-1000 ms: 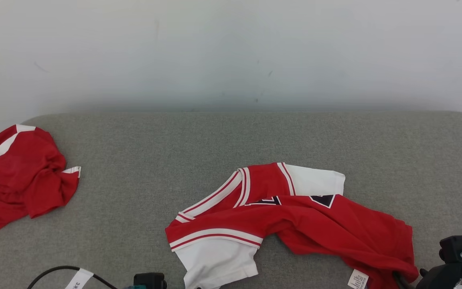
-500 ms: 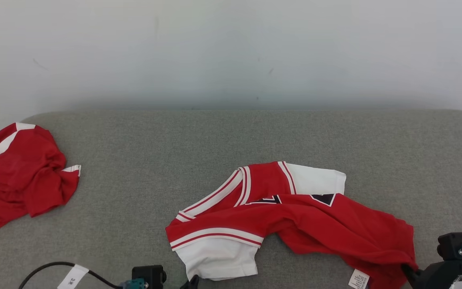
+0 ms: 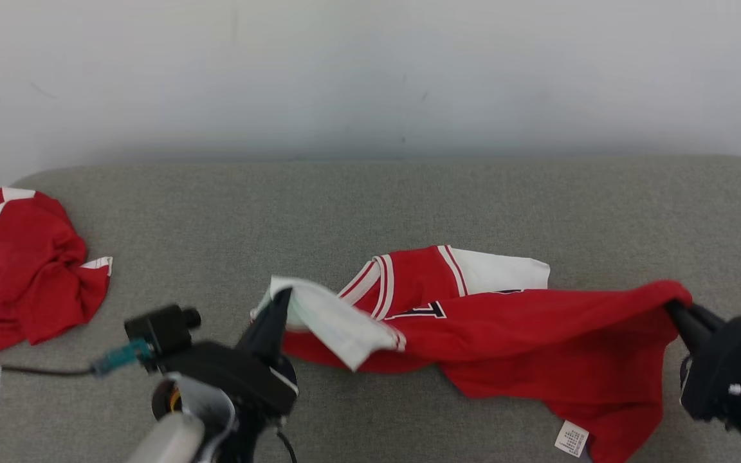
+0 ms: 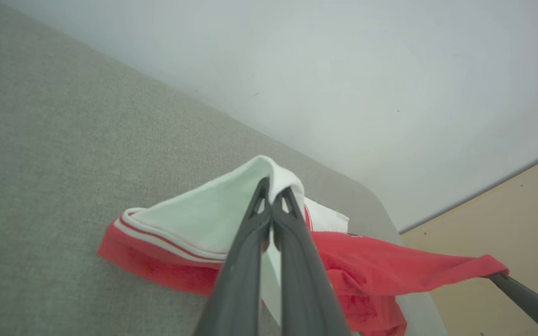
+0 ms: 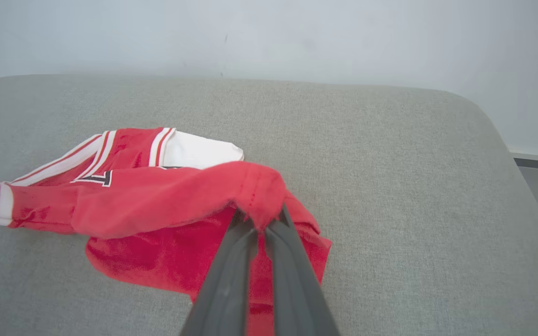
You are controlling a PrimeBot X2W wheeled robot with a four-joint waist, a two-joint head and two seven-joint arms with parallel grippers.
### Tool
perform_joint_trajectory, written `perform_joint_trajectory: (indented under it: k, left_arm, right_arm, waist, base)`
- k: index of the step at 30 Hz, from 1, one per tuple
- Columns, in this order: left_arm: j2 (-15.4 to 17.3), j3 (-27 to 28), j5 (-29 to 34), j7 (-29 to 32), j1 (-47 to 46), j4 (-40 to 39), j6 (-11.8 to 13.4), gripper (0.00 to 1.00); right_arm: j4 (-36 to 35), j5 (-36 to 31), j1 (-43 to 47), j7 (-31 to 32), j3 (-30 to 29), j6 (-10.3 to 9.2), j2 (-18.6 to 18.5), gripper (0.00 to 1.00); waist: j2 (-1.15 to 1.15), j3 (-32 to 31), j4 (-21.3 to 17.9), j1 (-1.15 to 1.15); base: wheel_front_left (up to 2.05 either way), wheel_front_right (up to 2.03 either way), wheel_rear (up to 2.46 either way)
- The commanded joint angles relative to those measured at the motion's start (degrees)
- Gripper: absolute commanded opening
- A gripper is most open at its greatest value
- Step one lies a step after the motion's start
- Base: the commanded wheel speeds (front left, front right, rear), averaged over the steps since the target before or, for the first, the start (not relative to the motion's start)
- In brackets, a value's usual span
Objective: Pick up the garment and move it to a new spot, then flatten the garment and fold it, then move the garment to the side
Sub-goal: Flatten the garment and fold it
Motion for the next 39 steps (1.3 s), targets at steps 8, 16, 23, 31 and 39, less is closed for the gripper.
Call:
perform_joint_trajectory:
  k: [8,16,23,31,39]
  left_arm:
    - [3.08,9.59,-0.78,2.02,-26.64,2.97,0.53,0.00]
    - [3.43,13.66,2.23,-4.48,-49.44,15.60,-3.66,0.00]
    - [3.98,16.72,4.79,-11.51,-65.62,20.67,-8.93,0.00]
    - [1.42,17.96,2.57,-12.89,-62.21,21.00,-12.29,0.00]
    - [2.79,12.94,4.06,-13.17,-36.26,18.56,-12.75,0.00]
  right_arm:
    - [15.95,2.17,-32.05,-7.29,6.41,-0.10,-0.96,0.00]
    - [34.83,-8.94,-58.42,-24.09,3.73,-0.10,4.46,0.00]
    - [44.92,-16.63,-72.98,-39.58,-1.09,-0.10,7.38,0.00]
    - [54.74,-21.05,-70.69,-42.90,2.94,-0.10,5.27,0.00]
    - [61.39,-16.23,-58.55,-45.60,14.61,-0.10,2.73,0.00]
  waist:
    - [0.00,15.03,-5.97,0.00]
    - [0.00,20.01,-8.67,0.00]
    - [0.00,19.44,-7.66,0.00]
    - [0.00,18.88,-5.55,0.00]
    - [0.00,14.46,-4.29,0.00]
  base:
    - [0.00,0.00,0.00]
    - [0.00,0.00,0.00]
    - [0.00,0.00,0.00]
    - [0.00,0.00,0.00]
    - [0.00,0.00,0.00]
